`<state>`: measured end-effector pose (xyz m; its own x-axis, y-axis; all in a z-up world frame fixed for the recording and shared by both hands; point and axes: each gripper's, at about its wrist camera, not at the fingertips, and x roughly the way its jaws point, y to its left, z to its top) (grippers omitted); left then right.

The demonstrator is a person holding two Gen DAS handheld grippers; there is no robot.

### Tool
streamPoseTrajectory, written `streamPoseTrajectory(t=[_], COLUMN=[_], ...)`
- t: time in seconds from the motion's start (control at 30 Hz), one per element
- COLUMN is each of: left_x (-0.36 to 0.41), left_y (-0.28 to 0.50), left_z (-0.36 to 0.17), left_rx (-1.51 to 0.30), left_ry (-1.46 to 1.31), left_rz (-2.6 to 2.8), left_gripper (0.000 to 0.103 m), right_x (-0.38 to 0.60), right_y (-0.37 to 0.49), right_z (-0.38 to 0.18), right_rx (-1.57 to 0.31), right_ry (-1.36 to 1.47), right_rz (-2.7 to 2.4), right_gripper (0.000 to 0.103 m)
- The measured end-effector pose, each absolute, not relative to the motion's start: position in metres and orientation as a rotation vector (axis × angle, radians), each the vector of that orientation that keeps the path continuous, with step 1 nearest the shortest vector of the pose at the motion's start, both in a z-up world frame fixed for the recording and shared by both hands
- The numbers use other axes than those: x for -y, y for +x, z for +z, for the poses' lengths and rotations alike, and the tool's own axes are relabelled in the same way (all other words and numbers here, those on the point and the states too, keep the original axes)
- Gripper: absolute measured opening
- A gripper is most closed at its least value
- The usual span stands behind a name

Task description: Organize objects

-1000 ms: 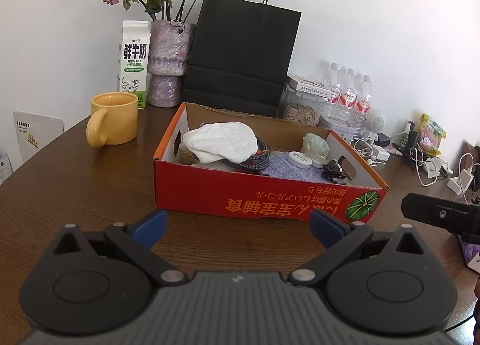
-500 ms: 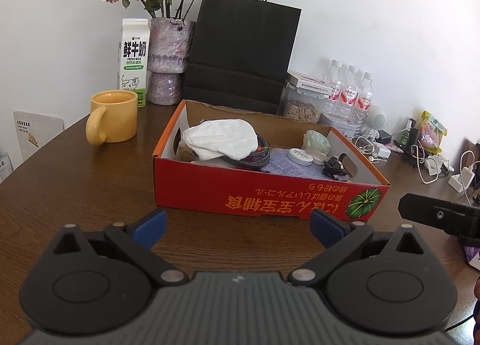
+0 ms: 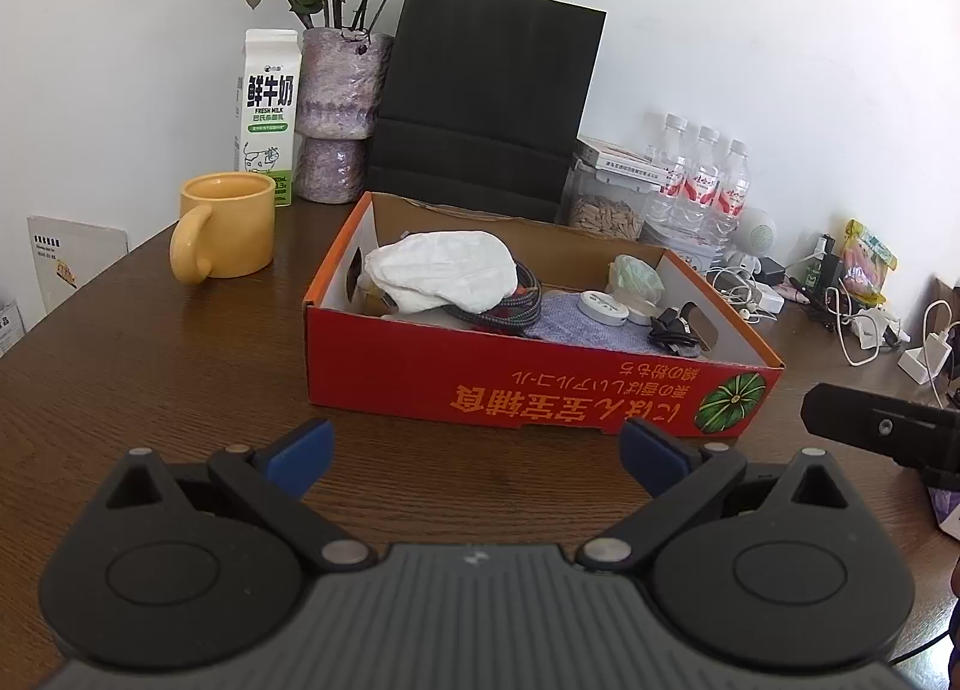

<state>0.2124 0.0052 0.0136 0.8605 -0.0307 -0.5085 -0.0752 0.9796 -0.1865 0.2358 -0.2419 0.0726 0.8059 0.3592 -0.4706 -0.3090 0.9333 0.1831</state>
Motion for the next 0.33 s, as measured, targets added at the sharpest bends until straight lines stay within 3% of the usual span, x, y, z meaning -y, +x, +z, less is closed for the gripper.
streamPoseTrajectory(t=[0.33], left_x=[-0.0064], left_y=[0.2121], left_z=[0.0132], left_rx=[-0.515], left_ry=[-0.224], left_rz=[0.008], left_gripper=[0.103], right_x=[0.2423], right_y=[0.2376], right_z=[0.0701], right_rx=[-0.529], right_ry=[0.097], right_rz=[0.354], right_gripper=[0.103])
